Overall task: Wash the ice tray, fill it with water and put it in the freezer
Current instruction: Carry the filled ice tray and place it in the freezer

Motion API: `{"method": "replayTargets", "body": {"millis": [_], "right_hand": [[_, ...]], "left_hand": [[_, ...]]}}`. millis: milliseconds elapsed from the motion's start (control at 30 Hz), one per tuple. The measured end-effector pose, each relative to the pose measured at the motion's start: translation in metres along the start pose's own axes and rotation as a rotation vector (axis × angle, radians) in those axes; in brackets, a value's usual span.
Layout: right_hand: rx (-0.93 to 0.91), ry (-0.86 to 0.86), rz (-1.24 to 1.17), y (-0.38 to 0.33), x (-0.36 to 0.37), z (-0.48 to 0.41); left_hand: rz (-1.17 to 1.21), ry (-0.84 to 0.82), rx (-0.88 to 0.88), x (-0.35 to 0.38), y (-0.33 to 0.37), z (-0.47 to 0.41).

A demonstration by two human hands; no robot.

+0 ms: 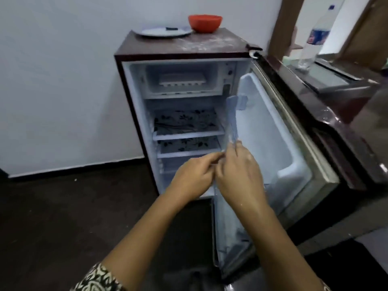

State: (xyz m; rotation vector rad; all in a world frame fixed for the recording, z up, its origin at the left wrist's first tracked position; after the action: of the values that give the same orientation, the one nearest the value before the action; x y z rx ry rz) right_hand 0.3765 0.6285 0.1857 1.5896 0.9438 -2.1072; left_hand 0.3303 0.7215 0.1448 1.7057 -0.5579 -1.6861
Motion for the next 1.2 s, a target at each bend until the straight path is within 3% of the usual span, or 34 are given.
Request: {"method": "replayTargets", "body": {"millis": [167, 300, 367, 500, 633, 833, 1200], "right_hand": [[-0.332, 0.462, -0.054, -0.097, -0.034, 0.028], [-0.358, 0.581, -0.061, -0.123, -0.067, 0.021], [-0.337, 0.581, -0.079, -0.128, -0.076, 0.001], [-0.373, 0.398, -0.078, -0.138, -0.065, -0.083], [-0.502, 0.401, -0.105, -0.158, -0.039, -0.157], [-0.509, 0.461, -0.038, -0.193, -0.027, -0.237], [-0.456, 0.52, 0.104, -0.219, -0.024, -0.308]], "left_hand": [[0.284, 0.26, 0.088, -0.073, 0.002, 0.066], [0.279, 0.302, 0.138, -0.107, 0.001, 0.075], [0.243, 0.396, 0.141, -0.127, -0.009, 0.071], [0.237, 0.576, 0.027, -0.18, -0.046, 0.059], [-0.124, 0.576, -0.149, -0.222, -0.088, 0.028], [-0.347, 0.675, -0.219, -0.273, -0.16, -0.027], [-0.35, 0.659, -0.187, -0.317, -0.214, -0.085]]}}
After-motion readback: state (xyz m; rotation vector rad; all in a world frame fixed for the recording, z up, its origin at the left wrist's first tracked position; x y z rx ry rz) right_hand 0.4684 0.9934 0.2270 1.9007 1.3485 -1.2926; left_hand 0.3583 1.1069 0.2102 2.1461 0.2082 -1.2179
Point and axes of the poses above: each hand's wrist, its own z-axis away from the middle knuckle, its own x-axis out of the palm, y = z × x, the point moved 4 cm from there along -z, towards the middle knuckle, and after that the axes turned 15 degrees about -y, right-handed, at the moved point
